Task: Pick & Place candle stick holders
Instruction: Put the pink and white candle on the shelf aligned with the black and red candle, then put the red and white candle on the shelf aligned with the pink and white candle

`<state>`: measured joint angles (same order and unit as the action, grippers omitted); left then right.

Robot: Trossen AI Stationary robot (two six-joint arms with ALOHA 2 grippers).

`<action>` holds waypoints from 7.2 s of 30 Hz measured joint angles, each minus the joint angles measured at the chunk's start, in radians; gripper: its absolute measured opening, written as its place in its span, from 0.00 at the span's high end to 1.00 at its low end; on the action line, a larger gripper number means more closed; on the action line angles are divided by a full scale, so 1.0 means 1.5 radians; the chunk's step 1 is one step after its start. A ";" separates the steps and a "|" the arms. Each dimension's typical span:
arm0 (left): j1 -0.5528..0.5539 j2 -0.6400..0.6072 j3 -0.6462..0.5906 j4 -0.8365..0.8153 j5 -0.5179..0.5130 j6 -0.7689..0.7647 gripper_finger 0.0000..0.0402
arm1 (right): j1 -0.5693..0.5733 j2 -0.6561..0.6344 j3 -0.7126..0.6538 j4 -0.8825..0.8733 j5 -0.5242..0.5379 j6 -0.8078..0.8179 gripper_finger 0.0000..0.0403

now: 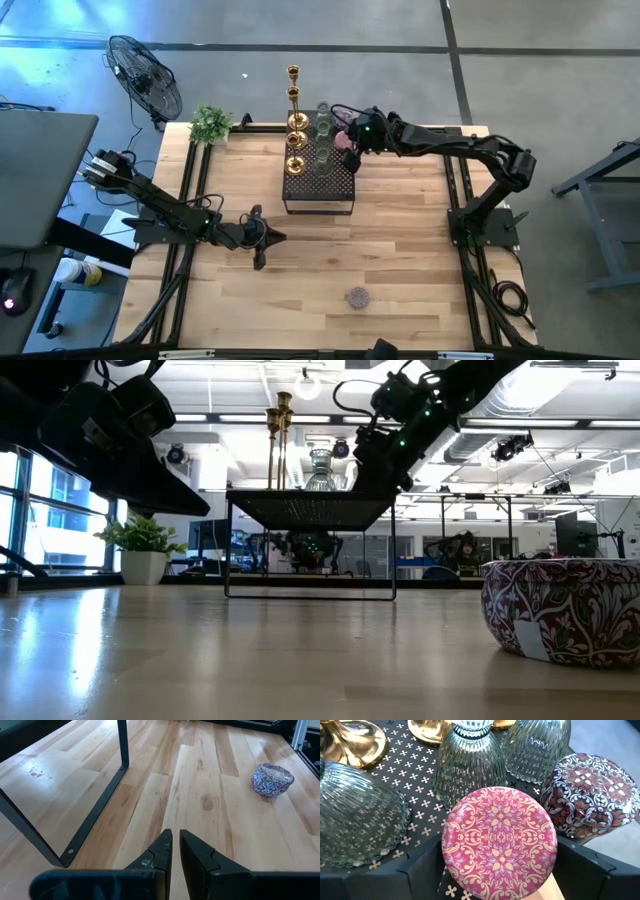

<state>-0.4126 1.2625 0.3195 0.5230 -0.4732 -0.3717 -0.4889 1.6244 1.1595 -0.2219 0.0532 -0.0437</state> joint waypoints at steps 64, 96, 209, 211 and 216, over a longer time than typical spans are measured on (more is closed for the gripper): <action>0.000 0.000 0.000 0.000 0.014 0.000 0.92 | -0.003 0.000 -0.001 0.001 -0.025 0.009 0.18; 0.000 0.000 0.000 0.004 0.024 0.006 0.92 | 0.018 -0.097 -0.001 -0.068 0.017 -0.042 0.19; 0.022 -0.002 -0.122 0.144 0.042 0.023 0.92 | 0.446 -0.063 0.065 -0.312 0.221 0.321 0.28; 0.022 -0.002 -0.122 0.144 0.042 0.022 0.92 | 0.382 -0.064 0.065 -0.302 0.193 0.281 0.28; 0.022 -0.002 -0.122 0.144 0.042 0.017 0.92 | 0.265 -0.044 0.065 -0.273 0.150 0.212 0.28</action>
<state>-0.3798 1.2602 0.1364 0.7391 -0.4095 -0.3455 -0.0914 1.5588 1.2564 -0.6311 0.2786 0.2744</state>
